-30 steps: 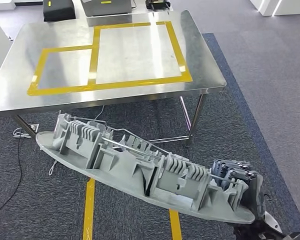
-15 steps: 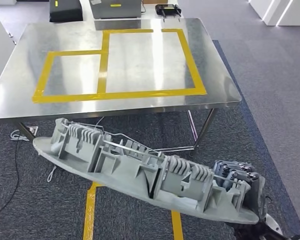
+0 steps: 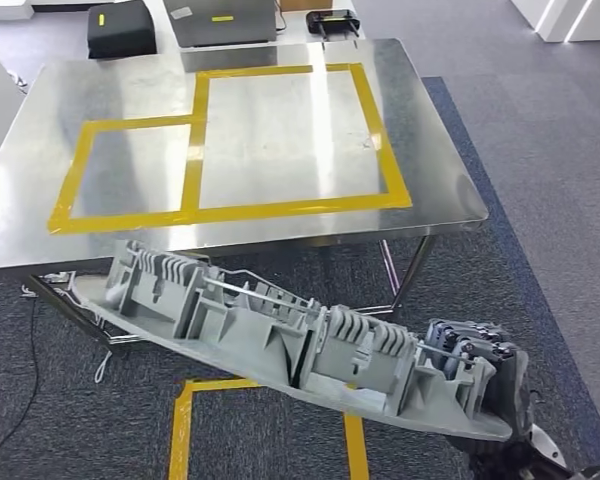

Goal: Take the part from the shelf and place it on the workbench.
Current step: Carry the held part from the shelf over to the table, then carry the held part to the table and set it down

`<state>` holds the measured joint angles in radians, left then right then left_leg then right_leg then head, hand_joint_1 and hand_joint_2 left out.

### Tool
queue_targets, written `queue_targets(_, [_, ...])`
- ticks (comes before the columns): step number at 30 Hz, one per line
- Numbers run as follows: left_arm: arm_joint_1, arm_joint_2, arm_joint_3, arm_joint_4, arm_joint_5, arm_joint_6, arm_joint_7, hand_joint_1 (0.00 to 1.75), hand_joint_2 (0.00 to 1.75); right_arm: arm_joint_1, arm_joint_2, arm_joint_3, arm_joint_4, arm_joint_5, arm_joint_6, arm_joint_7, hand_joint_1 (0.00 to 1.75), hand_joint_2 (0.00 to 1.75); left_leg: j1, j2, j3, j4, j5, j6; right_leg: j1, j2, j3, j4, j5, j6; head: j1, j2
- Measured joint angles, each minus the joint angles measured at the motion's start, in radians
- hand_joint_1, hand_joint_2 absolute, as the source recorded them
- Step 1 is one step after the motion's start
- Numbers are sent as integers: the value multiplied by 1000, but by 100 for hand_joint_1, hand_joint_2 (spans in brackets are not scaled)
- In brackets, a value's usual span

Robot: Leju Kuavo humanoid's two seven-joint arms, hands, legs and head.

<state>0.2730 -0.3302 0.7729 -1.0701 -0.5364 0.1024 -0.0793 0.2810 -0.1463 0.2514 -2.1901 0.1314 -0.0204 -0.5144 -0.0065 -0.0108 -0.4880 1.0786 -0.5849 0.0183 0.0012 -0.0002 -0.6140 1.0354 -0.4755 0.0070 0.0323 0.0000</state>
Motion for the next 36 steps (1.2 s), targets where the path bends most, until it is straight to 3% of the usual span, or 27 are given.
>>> queue_targets(3, [-1, 2, -1, 0, 0, 0, 0, 0, 175, 0, 1, -1, 0, 0, 0, 0, 175, 175, 11, 2, -141, 198, -72, -26, -9, 0, 64, -17, -35, -9, -5, 0])
queue_targets(4, [-1, 2, -1, 0, 0, 0, 0, 0, 175, 0, 1, -2, 0, 0, -1, 0, 175, 175, 15, 3, -166, 212, -86, -30, -10, 1, 78, -17, -47, -7, -5, 0])
queue_targets(5, [0, 2, -1, 0, 0, 0, 0, 0, 175, 1, 1, -2, 0, 0, -1, 1, 175, 175, 17, 3, -162, 167, -50, -32, -11, 2, 94, -17, -58, -4, -5, 0])
queue_targets(6, [0, 2, 0, 0, 0, 0, 0, 0, 175, 1, 1, -2, 0, 0, -1, 1, 175, 175, 18, 3, -151, 107, 4, -31, -12, 2, 104, -18, -70, 1, -6, 0])
queue_targets(8, [0, 2, 0, 0, 0, 0, 0, 0, 175, 0, 1, -2, 1, 0, 0, 1, 175, 175, 15, 6, -134, 11, 80, -25, -13, 3, 127, -18, -93, 15, -6, 0])
queue_targets(9, [0, 2, 0, 0, 0, -1, 0, 0, 175, -1, 1, -1, 1, 0, 0, 1, 175, 175, 12, 7, -132, -6, 93, -19, -13, 3, 131, -20, -100, 21, -6, 0])
queue_targets(12, [0, 1, 1, 0, 0, 0, 1, 0, 175, -1, 1, -1, 0, 0, 0, 0, 175, 175, 12, 7, -116, -22, 91, 4, -13, 2, 148, -17, -105, 38, -4, 0])
queue_targets(14, [0, 0, 1, 0, 0, 1, 0, 0, 175, -3, 1, 0, 0, 0, 0, 0, 175, 175, 15, 6, -94, -32, 86, 17, -13, 1, 123, 39, -127, 46, 0, 0])
queue_targets(17, [0, 0, 1, 0, 0, 1, 0, 0, 175, -3, 1, 0, 0, 0, 0, 0, 175, 175, 16, 6, -75, -38, 71, 26, -14, 1, -4, 222, -194, 53, 6, 0])
queue_targets(18, [0, 0, 1, 0, 0, 1, 0, 0, 175, -2, 1, 0, 0, 0, 0, 0, 175, 175, 16, 5, -67, -38, 63, 27, -14, 1, -40, 256, -204, 54, 6, 0])
queue_targets(19, [0, 0, 2, 0, 0, 1, 0, 0, 175, -2, 1, 0, 0, 0, 0, 0, 175, 175, 16, 4, -57, -38, 55, 26, -13, 1, -58, 255, -194, 53, 6, 0])
queue_targets(20, [0, 0, 2, 0, 0, 1, 0, 0, 175, -1, 1, 0, 0, 0, 0, 0, 175, 175, 16, 3, -44, -38, 46, 25, -13, 1, -60, 221, -161, 51, 7, 0])
queue_targets(22, [-1, 0, 1, 0, 0, 0, 0, 0, 175, -1, 1, 0, 1, 0, 0, 0, 175, 175, 15, 1, -16, -38, 25, 20, -11, 0, -36, 102, -66, 42, 6, 0])
queue_targets(24, [-1, -1, 1, 0, 0, 0, 0, 0, 175, -2, 1, 0, 1, 0, 0, 0, 175, 175, 14, 1, 0, -41, 6, 9, -7, -3, -14, 28, -30, 31, 4, 0])
queue_targets(27, [-1, 0, 1, 0, 0, 0, 0, 0, 175, 0, 1, 0, 0, 0, 0, 0, 175, 175, 12, 3, 18, -36, 4, -11, -6, -2, 10, 7, -25, 11, 2, 0])
queue_targets(29, [-1, 1, 1, 0, 0, 0, 0, 0, 175, 0, 1, -1, 0, 0, 0, 0, 175, 175, 13, 4, 4, 14, -8, -19, -11, -2, 35, -3, -22, 0, -2, 0])
queue_targets(33, [-1, 2, -1, 0, 0, 0, 0, 0, 175, -1, 1, -2, 0, -1, 0, 0, 175, 175, 16, 5, -125, 206, -93, -33, -13, -1, 64, -10, -41, -8, -8, 0])
queue_targets(34, [-1, 2, 0, 0, 0, 0, 0, 0, 175, 0, 1, -2, 0, 0, 0, 1, 175, 175, 17, 5, -142, 210, -90, -35, -13, 0, 72, -10, -48, -7, -8, 0])
queue_targets(35, [-1, 2, 0, 0, 0, 0, 0, 0, 175, 0, 1, -2, 0, 0, 0, 1, 175, 175, 17, 5, -143, 179, -60, -34, -13, 1, 81, -10, -55, -6, -8, 0])
queue_targets(36, [-1, 2, 0, 0, 0, 0, 0, 0, 175, 0, 1, -2, 0, 0, 0, 1, 175, 175, 17, 5, -131, 121, -11, -33, -13, 1, 91, -10, -62, -3, -8, 0])
